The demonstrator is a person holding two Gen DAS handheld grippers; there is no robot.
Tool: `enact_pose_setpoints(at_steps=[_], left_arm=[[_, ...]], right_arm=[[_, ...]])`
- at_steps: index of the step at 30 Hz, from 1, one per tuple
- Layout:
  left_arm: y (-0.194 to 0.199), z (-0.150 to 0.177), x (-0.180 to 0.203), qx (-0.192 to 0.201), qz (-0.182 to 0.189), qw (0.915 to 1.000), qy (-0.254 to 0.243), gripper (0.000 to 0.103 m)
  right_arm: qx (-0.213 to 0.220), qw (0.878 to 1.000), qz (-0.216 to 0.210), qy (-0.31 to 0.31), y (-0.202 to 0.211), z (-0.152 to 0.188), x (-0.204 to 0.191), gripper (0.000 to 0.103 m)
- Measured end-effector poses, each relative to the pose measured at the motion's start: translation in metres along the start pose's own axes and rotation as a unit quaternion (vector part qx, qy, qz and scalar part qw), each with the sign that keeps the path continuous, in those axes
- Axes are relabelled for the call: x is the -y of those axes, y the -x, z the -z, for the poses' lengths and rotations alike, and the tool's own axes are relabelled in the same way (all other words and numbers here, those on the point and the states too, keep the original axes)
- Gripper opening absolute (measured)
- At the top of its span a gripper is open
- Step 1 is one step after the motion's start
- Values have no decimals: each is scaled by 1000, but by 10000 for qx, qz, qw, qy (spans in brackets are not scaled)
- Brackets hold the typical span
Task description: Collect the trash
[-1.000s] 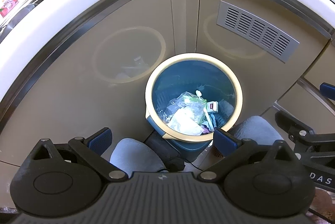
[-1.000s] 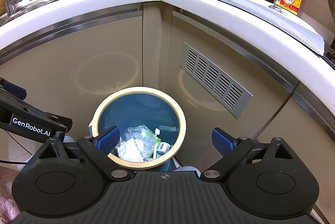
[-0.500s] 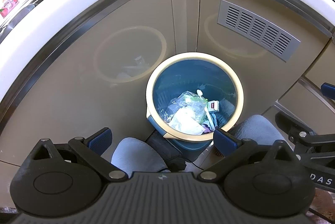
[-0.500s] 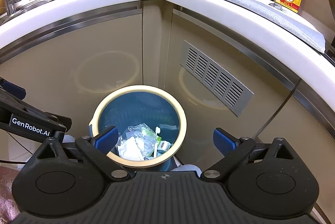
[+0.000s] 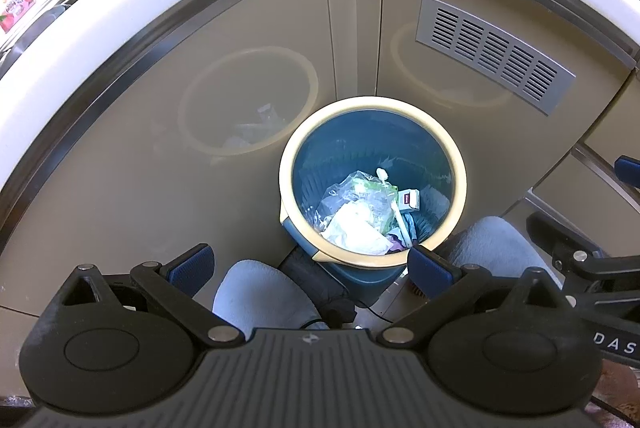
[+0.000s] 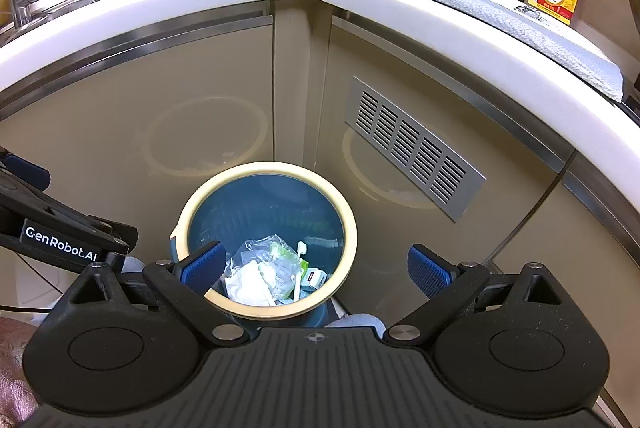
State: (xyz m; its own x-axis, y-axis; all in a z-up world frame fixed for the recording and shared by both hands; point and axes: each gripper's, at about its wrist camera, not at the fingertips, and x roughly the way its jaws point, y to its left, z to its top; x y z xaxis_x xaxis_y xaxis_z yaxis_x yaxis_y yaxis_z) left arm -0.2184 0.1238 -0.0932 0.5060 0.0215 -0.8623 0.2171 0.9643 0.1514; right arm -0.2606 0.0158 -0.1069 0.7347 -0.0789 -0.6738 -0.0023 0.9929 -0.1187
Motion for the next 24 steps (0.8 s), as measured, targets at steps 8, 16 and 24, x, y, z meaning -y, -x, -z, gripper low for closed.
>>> enact_pose_setpoints(at_steps=[8, 16, 24], left_arm=[[0, 0, 0, -5, -3, 10000, -2, 103], [0, 0, 0, -10, -4, 10000, -4, 103], [-1, 4, -1, 35, -47, 10000, -14, 103]], right_arm=[[-1, 10000, -1, 1, 0, 0, 0, 98], [-3, 10000, -2, 2, 0, 0, 0, 98], [-8, 10000, -7, -4, 0, 0, 0, 98]])
